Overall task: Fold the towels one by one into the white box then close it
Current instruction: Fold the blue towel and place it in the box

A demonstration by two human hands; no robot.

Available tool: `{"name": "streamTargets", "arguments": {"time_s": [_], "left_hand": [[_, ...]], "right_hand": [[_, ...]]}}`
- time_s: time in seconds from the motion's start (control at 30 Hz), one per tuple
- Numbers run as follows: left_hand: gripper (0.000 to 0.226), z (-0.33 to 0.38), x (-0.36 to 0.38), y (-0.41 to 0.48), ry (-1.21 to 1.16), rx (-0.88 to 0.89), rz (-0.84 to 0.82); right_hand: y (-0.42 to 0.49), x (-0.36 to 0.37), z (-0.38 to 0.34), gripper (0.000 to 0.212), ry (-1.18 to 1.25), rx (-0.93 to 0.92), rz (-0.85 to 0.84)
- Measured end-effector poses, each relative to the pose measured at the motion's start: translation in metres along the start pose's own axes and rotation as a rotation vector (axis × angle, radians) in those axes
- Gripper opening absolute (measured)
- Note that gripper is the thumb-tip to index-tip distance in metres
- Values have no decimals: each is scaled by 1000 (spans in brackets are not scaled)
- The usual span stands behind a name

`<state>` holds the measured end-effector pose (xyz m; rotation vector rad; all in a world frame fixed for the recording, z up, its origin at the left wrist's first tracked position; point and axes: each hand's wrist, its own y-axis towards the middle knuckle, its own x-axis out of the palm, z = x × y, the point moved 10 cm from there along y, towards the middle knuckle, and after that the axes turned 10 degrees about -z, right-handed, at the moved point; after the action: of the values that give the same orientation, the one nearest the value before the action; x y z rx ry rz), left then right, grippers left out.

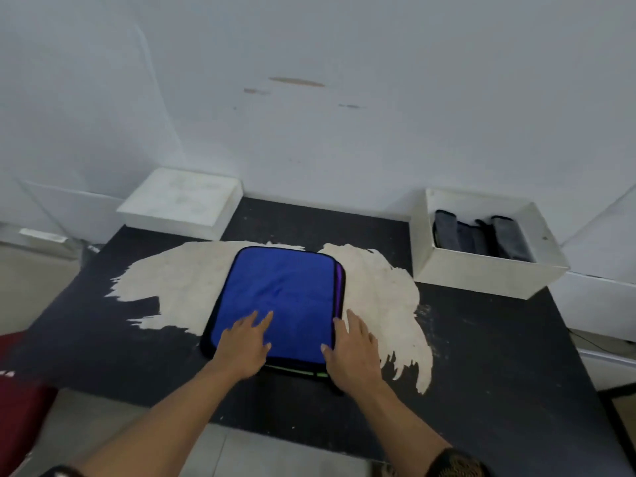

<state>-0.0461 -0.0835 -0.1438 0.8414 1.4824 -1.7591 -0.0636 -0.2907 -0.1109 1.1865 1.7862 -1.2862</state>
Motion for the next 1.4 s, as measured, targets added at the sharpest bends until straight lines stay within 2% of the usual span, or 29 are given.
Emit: {"name": "streamTargets", "arguments": {"time_s": [0.07,0.13,0.23,0.47,0.7,0.93,1.1,1.23,1.4], "left_hand": [[67,-19,30,-7,47,34,-112],[65,-29,46,-13,123,73,-128],[62,-32,46,-14,145,85,-88],[52,-32,36,-4,134,89,-29],[39,-36,21,11,3,101,20],[55,-33,23,9,44,51,-11],[40,-38,17,4,1,48,91],[28,-47,8,1,30,30,178],[33,-57,-11,2,106,-12,190]], "right_hand": [[3,25,-20,52,-22,-68,-92],[3,47,-33,40,-48,-111,-154],[4,57,-40,28,-130,-114,-113],[13,58,-46,22,-209,-112,-71],[11,58,-48,25,-239,-106,-91],[17,53,-52,26,-215,-82,-111],[28,51,-50,47,-160,-31,-167],[27,35,-48,43,-82,-11,-88],[26,6,-47,28,1,-17,54]]}}
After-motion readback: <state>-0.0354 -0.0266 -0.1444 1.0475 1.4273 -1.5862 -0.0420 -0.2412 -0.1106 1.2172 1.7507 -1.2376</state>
